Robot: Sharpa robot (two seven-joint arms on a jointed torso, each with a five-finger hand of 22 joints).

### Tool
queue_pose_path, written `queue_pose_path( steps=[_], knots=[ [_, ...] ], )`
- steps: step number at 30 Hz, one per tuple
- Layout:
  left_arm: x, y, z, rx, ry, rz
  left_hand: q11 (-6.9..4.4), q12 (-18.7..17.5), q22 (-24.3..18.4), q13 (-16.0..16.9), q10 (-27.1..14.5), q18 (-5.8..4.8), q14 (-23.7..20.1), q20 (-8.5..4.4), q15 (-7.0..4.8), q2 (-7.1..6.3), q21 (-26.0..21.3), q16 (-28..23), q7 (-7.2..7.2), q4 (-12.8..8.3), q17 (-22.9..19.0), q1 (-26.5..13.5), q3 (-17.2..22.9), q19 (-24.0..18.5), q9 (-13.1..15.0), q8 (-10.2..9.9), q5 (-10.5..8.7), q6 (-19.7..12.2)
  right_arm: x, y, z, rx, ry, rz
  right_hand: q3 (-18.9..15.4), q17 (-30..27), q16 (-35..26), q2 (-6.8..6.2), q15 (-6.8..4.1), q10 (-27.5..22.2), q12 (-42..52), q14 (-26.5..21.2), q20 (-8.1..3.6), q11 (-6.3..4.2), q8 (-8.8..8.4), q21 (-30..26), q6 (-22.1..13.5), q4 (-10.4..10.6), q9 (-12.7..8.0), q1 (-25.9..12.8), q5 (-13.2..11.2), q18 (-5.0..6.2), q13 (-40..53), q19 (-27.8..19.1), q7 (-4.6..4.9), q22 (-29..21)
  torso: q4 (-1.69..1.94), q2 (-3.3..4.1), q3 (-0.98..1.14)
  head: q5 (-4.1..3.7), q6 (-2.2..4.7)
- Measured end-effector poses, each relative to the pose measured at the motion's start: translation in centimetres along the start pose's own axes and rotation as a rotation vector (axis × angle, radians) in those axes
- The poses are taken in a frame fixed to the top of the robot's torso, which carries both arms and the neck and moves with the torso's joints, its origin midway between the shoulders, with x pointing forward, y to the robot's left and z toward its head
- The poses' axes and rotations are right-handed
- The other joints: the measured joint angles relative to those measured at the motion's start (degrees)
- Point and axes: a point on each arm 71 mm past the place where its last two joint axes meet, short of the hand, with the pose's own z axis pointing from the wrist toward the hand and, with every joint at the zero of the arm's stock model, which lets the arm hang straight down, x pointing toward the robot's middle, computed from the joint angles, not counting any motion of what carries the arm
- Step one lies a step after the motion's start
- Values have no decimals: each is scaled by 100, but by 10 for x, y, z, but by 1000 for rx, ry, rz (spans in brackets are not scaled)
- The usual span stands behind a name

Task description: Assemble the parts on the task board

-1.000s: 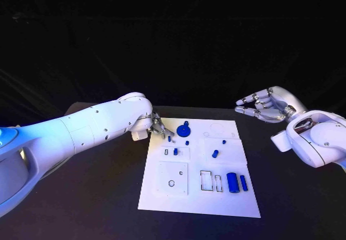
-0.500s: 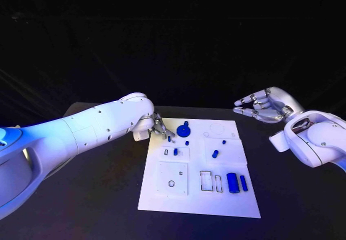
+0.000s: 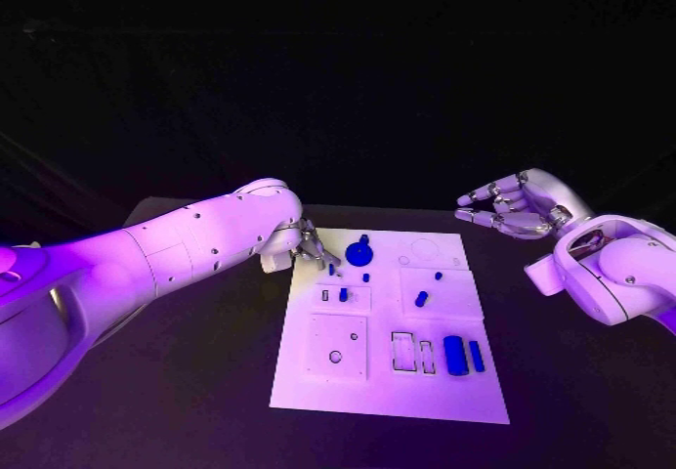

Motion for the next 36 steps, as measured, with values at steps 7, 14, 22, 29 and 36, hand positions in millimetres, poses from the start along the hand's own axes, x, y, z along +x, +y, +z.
queue_pose_path(
  steps=[7, 14, 22, 29, 36],
  knots=[
    [1, -2, 1, 0, 3, -1, 0, 0, 0, 8, 0, 0, 0, 0, 0, 0, 18, 0, 0, 0, 0, 0, 31, 0, 19, 0, 0, 0, 0, 0, 0, 1, 0, 0, 0, -1, 0, 0, 0, 0, -23, 0, 0, 0, 0, 0, -21, 0, 0, 0, 0, 0, 0, 0, -21, 0, 4, 3, 0, 1, -1],
    [1, -1, 2, -1, 5, -7, -1, 0, -1, 8, 1, 0, 0, 0, 0, 0, 18, 0, 0, 0, 0, 0, 31, 0, 19, 0, 0, 0, 1, -1, 0, 3, 2, 0, 0, -1, 0, 0, 0, 0, -23, 0, 0, 0, 0, 0, -21, 0, -1, 0, 0, 0, 0, 0, -21, -1, 17, 4, 0, -11, 2],
    [2, -4, 2, 3, 11, -10, -21, 26, 0, 19, 21, 1, 0, 0, 0, -22, 18, 0, 0, -14, 0, 70, 110, 0, 74, 41, 0, 0, 3, -1, 1, 3, 8, 2, 0, 1, 0, 0, 0, 0, -23, 0, 0, 0, 0, 0, -20, 0, -1, 0, 0, 0, 0, 0, -21, 4, 21, 8, -2, -12, 0],
    [3, -5, 3, 4, 17, -11, -21, 26, 0, 18, 21, 1, 0, 0, 0, -9, 18, 0, -21, -25, 4, 112, 120, 0, 91, 50, 0, -20, 4, -2, 1, 4, 10, 3, 0, 4, 0, 0, 0, 0, -23, 0, 0, 0, 0, 0, -20, 0, -1, 0, 0, 0, 0, 0, -21, 4, 25, 10, -2, -8, -6],
    [3, -5, 3, 5, 22, -9, -21, 26, -1, 18, 21, 1, 15, 0, -14, -8, 18, 0, -21, -32, 4, 112, 159, 0, 108, 50, 0, -20, 4, -1, 1, 4, 12, 3, 0, 3, 0, 0, 0, 0, -22, 0, 0, 0, 0, 0, -20, 0, 4, 0, 0, 0, 0, 0, -21, 3, 28, 10, -2, -12, -9]
  ],
)
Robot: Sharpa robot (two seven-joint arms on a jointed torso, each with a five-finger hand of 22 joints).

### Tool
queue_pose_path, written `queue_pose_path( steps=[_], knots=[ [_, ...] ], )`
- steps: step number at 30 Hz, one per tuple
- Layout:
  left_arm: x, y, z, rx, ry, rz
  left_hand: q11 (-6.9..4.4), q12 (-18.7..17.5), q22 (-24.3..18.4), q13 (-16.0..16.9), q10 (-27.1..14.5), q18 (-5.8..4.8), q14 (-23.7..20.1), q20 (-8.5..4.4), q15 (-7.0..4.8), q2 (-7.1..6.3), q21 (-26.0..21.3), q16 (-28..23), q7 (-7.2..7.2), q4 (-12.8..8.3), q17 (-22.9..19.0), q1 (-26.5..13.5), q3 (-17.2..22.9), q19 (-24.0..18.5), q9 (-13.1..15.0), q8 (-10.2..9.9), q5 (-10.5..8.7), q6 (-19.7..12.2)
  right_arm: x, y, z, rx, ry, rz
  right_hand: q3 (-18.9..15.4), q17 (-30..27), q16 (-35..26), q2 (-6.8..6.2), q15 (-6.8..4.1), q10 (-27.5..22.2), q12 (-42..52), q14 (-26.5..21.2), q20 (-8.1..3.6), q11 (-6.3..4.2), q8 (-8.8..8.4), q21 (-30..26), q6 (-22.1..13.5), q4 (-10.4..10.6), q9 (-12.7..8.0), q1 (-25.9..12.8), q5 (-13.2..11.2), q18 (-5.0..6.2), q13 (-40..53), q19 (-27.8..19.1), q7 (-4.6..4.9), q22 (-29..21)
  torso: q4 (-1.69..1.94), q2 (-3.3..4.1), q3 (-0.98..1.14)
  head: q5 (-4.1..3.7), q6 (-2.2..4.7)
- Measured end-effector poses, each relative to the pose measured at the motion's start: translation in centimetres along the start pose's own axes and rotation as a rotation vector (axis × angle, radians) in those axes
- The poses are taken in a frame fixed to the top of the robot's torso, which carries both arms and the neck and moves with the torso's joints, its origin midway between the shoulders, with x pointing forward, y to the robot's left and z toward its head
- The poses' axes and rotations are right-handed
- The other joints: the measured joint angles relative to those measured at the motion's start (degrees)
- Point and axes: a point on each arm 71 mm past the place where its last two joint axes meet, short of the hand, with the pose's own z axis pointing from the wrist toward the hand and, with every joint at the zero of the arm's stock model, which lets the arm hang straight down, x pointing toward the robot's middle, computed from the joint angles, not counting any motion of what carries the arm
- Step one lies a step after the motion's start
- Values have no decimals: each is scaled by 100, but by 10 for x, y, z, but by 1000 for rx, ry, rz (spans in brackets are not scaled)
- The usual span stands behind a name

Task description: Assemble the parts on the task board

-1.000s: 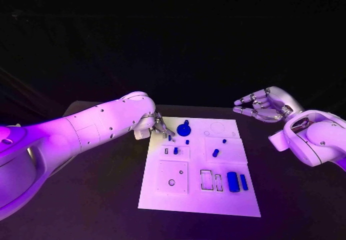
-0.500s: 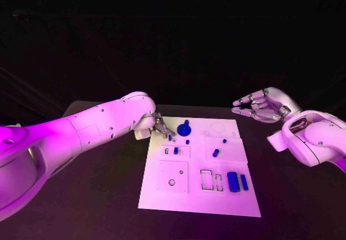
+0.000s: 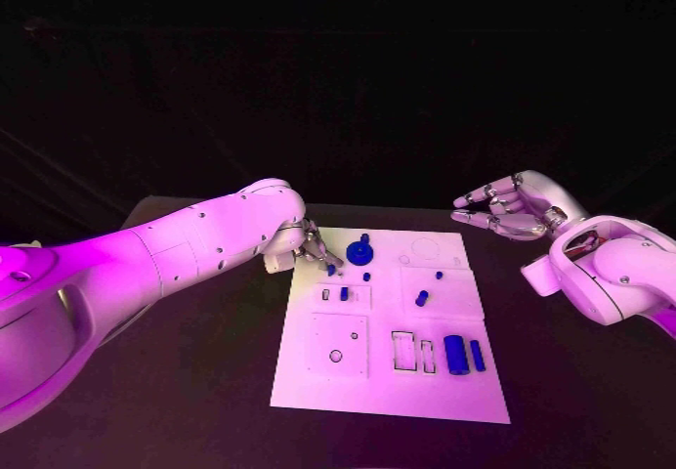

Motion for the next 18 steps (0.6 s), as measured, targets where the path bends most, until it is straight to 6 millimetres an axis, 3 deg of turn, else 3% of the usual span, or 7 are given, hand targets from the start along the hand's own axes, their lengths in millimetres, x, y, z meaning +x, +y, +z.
queue_pose_path(
  steps=[9, 18],
  knots=[
    [0, 0, 0, 1, 5, 1, 0, 0, 0, 14, 0, 1, 1, -42, -1, 117, 0, 0, -41, -119, -1, 426, 437, 1, 115, 24, -1, -82, 0, 0, 0, 1, 1, 0, 0, -1, 0, 0, 0, 0, 0, 0, 0, 0, 0, 0, 0, 0, -1, 0, 0, 0, 0, 0, 0, -1, 4, 1, 0, -1, -1],
    [-2, -1, -2, 9, 10, -2, 0, -80, 0, 3, 0, 1, -2, -42, -39, 74, 0, 0, -30, -272, -1, 742, 1130, 1, 182, -24, 17, -155, 0, -1, 0, 2, 1, -1, -27, -1, 0, 0, 0, 0, 0, 0, 0, 0, 0, 0, 0, 5, -1, 0, 0, 0, 0, 0, 0, -1, 11, 4, -3, -1, 1]
  ],
)
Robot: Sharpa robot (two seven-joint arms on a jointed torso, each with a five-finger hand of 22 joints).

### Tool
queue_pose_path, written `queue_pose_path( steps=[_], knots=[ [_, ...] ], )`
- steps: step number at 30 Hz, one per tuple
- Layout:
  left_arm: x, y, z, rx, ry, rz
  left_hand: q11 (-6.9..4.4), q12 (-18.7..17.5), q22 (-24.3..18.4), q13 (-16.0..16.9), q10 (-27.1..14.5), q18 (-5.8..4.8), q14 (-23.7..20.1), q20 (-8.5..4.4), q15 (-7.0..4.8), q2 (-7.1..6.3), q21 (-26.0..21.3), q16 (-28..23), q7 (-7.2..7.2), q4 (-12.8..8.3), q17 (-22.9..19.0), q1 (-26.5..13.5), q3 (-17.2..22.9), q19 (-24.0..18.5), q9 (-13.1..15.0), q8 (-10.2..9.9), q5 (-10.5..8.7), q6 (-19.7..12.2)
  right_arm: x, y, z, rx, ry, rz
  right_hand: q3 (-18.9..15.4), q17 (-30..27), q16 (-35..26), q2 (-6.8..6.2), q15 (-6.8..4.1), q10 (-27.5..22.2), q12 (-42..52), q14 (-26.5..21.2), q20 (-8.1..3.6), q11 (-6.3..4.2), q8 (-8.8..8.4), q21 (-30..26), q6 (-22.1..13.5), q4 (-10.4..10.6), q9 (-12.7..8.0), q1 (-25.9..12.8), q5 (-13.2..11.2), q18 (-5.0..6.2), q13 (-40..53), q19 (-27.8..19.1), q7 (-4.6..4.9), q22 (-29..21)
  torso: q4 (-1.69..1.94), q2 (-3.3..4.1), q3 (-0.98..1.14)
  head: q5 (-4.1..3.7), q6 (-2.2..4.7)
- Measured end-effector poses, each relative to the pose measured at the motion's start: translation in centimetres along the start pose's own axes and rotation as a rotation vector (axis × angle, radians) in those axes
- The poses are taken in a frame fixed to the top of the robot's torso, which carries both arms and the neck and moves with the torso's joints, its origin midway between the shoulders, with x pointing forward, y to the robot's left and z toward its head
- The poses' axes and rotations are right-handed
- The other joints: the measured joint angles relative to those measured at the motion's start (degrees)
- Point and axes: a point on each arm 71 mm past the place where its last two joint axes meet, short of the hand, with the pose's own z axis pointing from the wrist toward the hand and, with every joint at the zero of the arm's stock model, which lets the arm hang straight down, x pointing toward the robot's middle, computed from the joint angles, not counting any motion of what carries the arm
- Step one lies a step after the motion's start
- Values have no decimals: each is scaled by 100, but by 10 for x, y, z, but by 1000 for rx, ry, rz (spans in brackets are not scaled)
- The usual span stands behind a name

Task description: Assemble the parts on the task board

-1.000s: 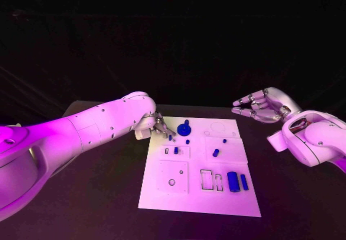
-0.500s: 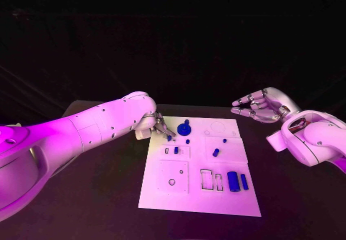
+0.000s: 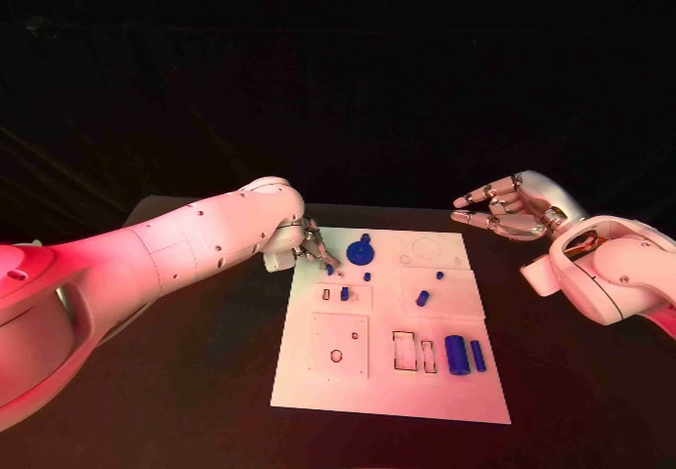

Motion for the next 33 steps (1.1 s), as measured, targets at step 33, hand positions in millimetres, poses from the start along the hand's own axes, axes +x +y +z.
queue_pose_path(
  steps=[33],
  knots=[
    [2, 6, 0, 14, 14, 0, 71, -186, 4, 57, 53, 0, 0, 1, 43, -854, 0, 0, 125, -108, -2, -241, 1763, 0, 362, -156, 679, -80, 0, -1, 1, 1, 1, 0, -5, -2, 0, 1, 0, 0, 0, 0, 0, 0, -23, 0, -16, -6, -2, 1, 0, 0, 0, 0, 16, -2, 5, 6, 5, 18, -42]
  ],
)
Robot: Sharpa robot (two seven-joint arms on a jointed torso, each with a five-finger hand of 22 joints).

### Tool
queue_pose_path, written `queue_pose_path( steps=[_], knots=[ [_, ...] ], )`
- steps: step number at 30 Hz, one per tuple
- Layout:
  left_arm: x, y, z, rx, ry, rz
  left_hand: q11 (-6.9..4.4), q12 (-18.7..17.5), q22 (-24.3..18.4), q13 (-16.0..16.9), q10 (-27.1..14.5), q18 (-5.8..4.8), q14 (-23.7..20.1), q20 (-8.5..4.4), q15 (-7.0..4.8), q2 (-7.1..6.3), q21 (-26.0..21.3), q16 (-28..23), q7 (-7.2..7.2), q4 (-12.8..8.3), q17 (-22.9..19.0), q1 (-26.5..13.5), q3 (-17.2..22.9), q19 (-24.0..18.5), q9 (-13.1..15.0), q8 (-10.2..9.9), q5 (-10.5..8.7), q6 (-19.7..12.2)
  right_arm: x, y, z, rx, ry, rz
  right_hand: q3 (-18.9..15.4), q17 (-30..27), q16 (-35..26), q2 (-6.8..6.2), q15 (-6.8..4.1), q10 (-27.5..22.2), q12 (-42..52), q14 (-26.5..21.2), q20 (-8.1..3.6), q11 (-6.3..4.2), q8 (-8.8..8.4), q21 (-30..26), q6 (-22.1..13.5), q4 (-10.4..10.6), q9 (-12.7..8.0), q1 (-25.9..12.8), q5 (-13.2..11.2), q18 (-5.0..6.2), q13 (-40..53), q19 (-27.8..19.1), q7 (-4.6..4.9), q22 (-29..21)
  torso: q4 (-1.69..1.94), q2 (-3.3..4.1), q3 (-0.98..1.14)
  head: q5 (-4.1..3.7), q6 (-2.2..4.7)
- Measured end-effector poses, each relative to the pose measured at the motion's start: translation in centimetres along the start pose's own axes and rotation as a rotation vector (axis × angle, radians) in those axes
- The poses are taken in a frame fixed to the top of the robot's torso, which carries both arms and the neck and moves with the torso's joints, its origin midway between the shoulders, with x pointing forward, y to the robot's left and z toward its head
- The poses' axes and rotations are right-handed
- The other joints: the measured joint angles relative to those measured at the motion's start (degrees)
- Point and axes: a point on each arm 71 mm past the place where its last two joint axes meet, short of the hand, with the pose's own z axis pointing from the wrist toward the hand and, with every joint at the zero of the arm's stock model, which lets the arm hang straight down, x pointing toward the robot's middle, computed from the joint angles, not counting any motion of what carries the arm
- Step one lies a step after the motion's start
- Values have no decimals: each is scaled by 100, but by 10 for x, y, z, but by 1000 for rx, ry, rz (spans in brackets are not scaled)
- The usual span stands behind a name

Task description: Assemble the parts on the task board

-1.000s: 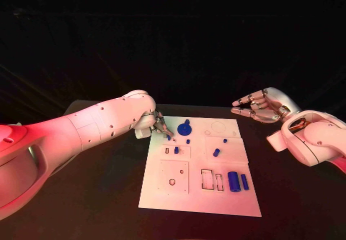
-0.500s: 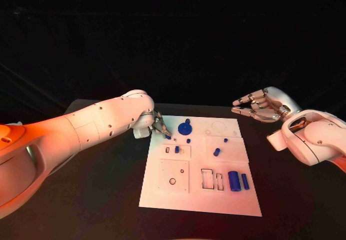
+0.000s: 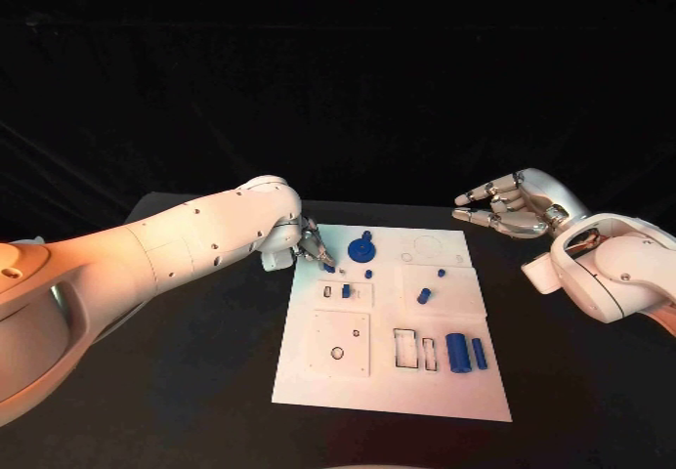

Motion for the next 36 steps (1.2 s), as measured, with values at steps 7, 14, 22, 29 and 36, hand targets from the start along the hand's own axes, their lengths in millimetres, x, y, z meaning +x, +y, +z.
queue_pose_path(
  steps=[7, 14, 22, 29, 36],
  knots=[
    [-1, 2, -1, 36, -28, -40, -2, 40, -1, 15, 43, 0, 0, 0, 0, -131, 48, 0, 36, -104, 0, -109, 136, 0, 80, 0, 374, 51, 0, 0, 0, 1, 0, 0, 0, 0, 0, 21, 0, 0, 0, 0, 0, 0, 0, 0, -2, 0, 0, 21, 0, 0, 0, 0, 2, 0, 3, 0, 1, 5, 2],
    [-3, 7, -5, 67, -37, -77, -31, 123, -1, 193, 175, 0, 0, 0, 1, -257, 137, 0, 17, -147, 0, -192, 107, 0, 107, 0, 939, 207, -1, -1, 0, 2, -1, 0, 0, 0, 0, 21, 0, 0, 0, 0, 0, 0, 0, 0, -2, 0, 4, 21, 0, 0, 0, 0, 2, -1, 8, -2, -2, 12, 8],
    [-3, 18, -10, 87, -15, -101, -63, 132, -1, 295, 228, 0, -1, 0, 2, -303, 224, 0, 17, -232, -1, -240, 22, 0, 130, -105, 1371, 310, -1, -1, 0, 3, -1, 0, -16, -1, 0, 21, 0, 0, 0, 0, 0, 0, 0, 0, -2, 16, 4, 21, 0, 0, 0, 0, 2, 4, 15, -6, -3, 20, 10],
    [1, 27, -20, 99, 45, -94, -51, 132, -2, 316, 257, 0, 0, 0, 2, -318, 249, 0, 8, -248, -1, -255, 7, 0, 139, -131, 1428, 362, -2, -2, 0, 5, -3, 0, -16, 4, 0, 21, 0, 0, 0, 0, 0, 0, 0, 0, -2, 16, 3, 21, 0, 0, 0, 0, 2, 4, 15, -8, -1, 31, 4],
    [11, 23, -24, 99, 103, -59, -51, 157, -2, 334, 257, -54, 0, 0, 2, -354, 273, 0, 8, -268, -1, -292, -2, 0, 138, -131, 1457, 364, -2, -3, -1, 7, -5, -1, -16, 4, -2, 21, 0, 0, -2, 0, 0, 0, 0, 0, -2, 15, 2, 21, 0, 0, 0, 0, 2, 3, 14, -3, -3, 41, -7]
  ],
)
